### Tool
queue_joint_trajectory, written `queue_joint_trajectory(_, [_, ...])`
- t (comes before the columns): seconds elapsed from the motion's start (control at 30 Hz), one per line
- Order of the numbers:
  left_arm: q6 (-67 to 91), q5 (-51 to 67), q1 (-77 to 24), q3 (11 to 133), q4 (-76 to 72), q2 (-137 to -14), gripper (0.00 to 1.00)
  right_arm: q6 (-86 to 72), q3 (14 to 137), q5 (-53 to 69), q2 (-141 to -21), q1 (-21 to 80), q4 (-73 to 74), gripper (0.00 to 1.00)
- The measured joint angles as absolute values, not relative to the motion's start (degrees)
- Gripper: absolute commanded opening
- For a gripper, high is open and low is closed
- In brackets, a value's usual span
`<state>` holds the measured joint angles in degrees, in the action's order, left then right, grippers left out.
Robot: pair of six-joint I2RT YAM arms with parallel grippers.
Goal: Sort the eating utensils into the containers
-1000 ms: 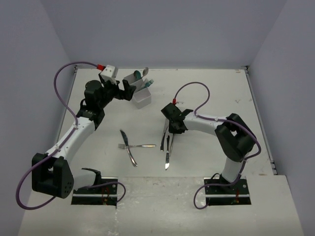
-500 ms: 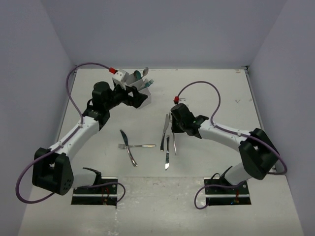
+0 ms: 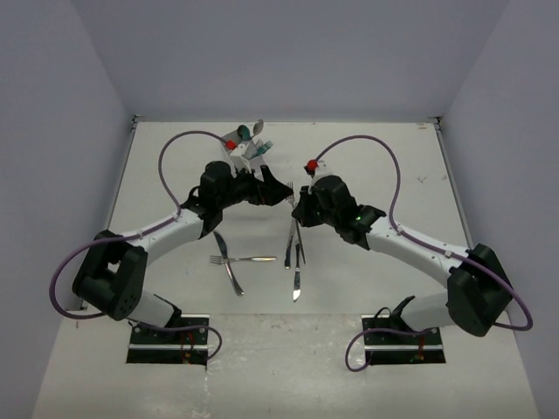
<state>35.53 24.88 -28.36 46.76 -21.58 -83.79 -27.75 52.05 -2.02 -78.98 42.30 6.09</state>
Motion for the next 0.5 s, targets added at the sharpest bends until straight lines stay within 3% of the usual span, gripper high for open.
queue_joint_trajectory(0.1, [38.41,23.55,-28.93,46.76,-23.83,-85.32,0.99,-27.55,52.05,-1.87,-78.65,42.30,6.11,0.00])
queue_joint_trajectory(0.27, [42.41,22.85,-30.41,46.81,-26.52,-88.86,0.85,-27.44,52.07,-1.93,-77.12,42.24,5.65,0.00])
queue_joint_trajectory(0.4, [44.86,22.92,-30.89,46.81,-28.25,-91.39,0.66,-27.53,52.07,-2.07,-76.38,42.00,4.71,0.00])
queue_joint_trajectory(0.5, [46.28,23.55,-31.09,47.05,-29.85,-91.83,0.43,-27.62,52.07,-2.72,-76.38,41.93,4.69,0.00])
